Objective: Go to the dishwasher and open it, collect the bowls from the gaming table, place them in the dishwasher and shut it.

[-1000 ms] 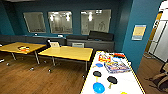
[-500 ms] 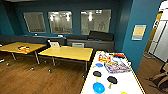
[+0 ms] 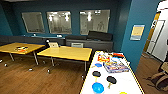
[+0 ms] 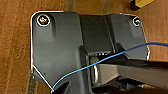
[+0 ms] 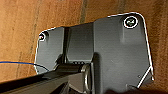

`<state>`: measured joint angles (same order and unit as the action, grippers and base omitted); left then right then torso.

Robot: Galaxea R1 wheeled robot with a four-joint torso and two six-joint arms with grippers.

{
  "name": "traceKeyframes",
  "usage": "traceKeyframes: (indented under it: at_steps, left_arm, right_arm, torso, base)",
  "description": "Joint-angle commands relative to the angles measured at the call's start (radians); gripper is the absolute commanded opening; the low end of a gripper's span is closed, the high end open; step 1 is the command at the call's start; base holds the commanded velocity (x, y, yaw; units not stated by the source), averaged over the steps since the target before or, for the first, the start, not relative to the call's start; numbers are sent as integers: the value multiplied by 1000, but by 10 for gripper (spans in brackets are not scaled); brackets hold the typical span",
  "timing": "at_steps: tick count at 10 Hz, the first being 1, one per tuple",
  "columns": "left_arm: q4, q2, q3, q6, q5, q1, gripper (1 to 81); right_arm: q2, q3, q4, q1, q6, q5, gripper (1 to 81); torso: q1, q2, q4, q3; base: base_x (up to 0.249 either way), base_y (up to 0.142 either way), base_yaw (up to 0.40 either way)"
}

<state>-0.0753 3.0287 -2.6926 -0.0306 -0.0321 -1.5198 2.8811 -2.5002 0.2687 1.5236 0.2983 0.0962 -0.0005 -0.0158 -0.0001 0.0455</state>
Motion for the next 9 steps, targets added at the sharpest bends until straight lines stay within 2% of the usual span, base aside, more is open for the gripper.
traceKeyframes:
  at_steps: [1,8,9]
  left_arm:
    - [3,-3,3,-3,54,51,811]
    - [5,-4,3,-5,54,51,811]
    - [5,-5,3,-5,54,49,811]
  right_arm:
    - [-10,3,9,-45,-1,-44,811]
    - [-9,3,9,-44,-1,-44,811]
    - [-9,3,9,-44,-1,-44,811]
  torso:
    - [1,0,0,0]
    - [1,0,0,0]
    - [1,0,0,0]
  base:
    - [0,0,-236]
    - [0,0,-230]
    - [0,-139,0]
